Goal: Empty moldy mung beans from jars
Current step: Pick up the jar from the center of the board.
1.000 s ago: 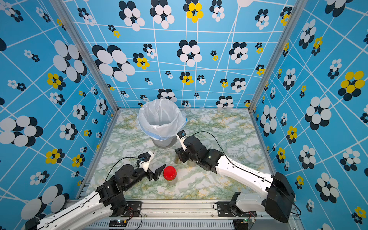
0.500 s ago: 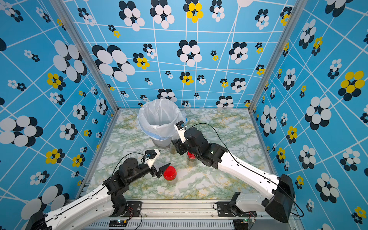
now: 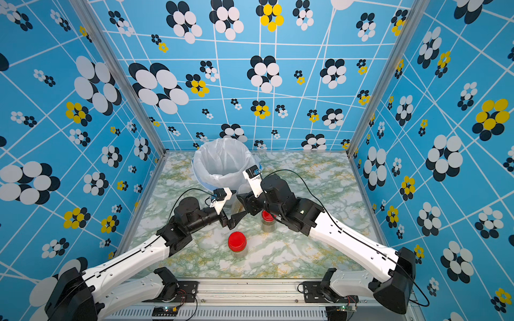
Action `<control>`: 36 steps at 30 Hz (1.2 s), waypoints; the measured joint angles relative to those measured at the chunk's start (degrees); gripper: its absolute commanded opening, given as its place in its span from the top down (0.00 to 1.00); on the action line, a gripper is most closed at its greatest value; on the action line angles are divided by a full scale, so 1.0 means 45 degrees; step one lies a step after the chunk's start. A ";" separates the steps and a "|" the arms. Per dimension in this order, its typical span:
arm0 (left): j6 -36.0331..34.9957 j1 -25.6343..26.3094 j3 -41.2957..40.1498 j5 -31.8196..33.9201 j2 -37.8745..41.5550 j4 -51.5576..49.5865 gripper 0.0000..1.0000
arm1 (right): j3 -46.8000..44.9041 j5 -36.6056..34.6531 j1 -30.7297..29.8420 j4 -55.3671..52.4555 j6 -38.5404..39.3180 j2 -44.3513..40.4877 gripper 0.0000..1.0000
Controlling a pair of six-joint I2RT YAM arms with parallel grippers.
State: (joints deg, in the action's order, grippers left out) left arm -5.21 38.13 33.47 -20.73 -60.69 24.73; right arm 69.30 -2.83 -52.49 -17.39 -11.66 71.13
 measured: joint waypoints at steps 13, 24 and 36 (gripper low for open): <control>0.0165 -0.0272 0.0665 -0.0763 -0.1341 0.0801 0.21 | -0.0029 0.0510 0.0097 0.0393 -0.0665 -0.0845 0.76; 0.0102 -0.0607 0.0787 -0.1996 -0.1525 0.1316 0.64 | -0.0107 0.0719 0.0442 0.1307 -0.1112 -0.0622 0.76; 0.1209 -0.1224 0.1549 -0.2764 -0.1564 -0.0277 0.80 | -0.0107 0.1103 0.1001 0.2137 -0.1996 -0.0102 0.35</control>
State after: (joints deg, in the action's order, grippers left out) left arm 0.23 32.62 40.45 -33.17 -67.72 23.49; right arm 68.82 2.13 -47.99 -7.77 -20.64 70.67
